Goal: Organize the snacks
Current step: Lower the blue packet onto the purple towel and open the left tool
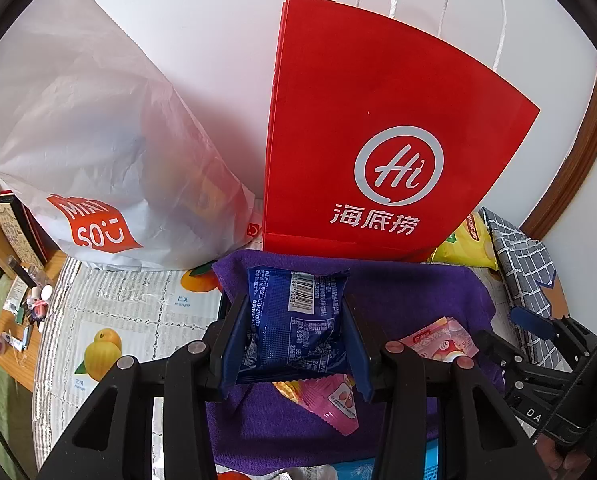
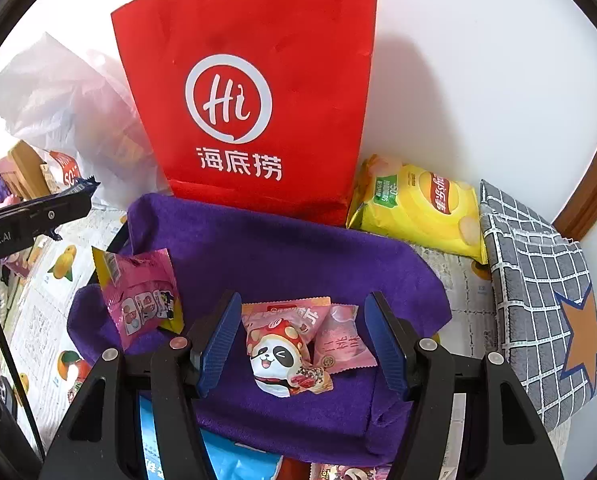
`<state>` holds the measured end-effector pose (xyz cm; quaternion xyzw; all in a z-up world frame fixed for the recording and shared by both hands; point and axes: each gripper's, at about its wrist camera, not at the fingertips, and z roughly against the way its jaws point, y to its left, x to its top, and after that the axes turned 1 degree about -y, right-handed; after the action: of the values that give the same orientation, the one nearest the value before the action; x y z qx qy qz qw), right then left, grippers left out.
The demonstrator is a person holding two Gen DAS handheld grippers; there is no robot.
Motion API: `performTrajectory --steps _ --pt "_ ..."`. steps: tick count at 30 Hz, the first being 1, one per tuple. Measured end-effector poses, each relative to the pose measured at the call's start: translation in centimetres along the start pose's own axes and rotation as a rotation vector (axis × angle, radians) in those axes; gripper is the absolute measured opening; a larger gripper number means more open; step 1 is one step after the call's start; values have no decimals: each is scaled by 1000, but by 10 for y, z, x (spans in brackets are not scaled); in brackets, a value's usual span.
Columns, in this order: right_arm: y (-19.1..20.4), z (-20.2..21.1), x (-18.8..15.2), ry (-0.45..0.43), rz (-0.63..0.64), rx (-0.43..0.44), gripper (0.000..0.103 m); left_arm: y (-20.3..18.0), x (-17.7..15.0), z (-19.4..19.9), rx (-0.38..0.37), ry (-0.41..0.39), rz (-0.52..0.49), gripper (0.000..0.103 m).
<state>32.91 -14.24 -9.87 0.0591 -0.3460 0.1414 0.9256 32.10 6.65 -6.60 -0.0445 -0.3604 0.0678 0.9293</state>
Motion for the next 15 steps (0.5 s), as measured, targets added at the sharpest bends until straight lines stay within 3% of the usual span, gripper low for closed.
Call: performTrajectory --steps 15 --pt "-10 15 4 -52 -36 -21 64 -1 0 1 -1 -2 0 43"
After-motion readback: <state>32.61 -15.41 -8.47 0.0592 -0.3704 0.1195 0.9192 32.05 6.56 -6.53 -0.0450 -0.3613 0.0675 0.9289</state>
